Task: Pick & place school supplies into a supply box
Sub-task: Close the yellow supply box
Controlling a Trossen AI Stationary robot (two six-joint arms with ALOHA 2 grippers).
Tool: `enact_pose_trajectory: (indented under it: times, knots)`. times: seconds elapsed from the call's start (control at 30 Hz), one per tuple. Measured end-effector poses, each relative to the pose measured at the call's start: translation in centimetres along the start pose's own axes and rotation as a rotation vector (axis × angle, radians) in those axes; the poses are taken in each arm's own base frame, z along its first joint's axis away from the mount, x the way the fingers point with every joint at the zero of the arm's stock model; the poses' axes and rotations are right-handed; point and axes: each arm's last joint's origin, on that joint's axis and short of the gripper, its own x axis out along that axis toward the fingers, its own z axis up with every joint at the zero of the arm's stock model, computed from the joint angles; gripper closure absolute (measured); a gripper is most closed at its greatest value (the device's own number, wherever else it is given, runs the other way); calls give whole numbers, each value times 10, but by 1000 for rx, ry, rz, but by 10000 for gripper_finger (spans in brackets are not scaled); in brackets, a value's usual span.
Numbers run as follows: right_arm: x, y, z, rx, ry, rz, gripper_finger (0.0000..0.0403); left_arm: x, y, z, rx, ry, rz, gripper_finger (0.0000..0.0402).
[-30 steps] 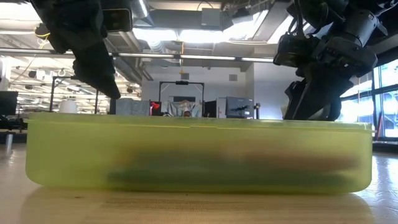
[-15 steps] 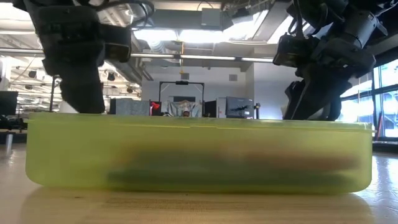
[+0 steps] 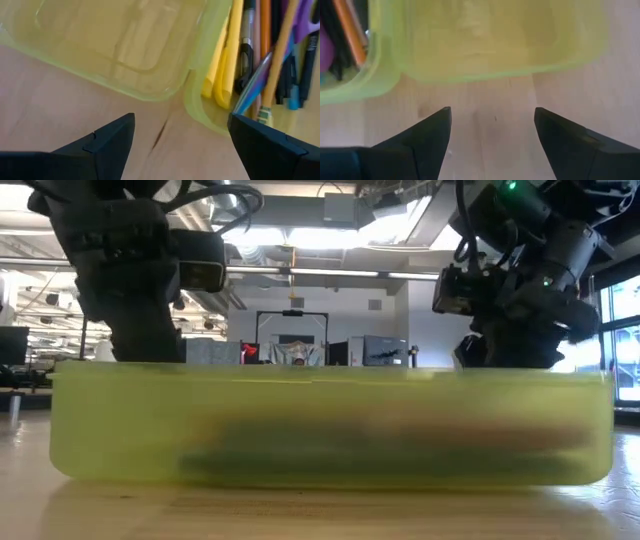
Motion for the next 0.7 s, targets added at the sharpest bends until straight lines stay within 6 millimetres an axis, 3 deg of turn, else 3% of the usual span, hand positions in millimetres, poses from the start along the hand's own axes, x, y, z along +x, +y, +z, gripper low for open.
enact_pose_trajectory:
  times: [0.37,0.7]
  knots:
    - [21,1,-2,-78,-18,-51,115,4,1,1,21,-27,16,91]
    - [24,2,7,-189,-126,-69,115,5,1,0,-1,-21,16,91]
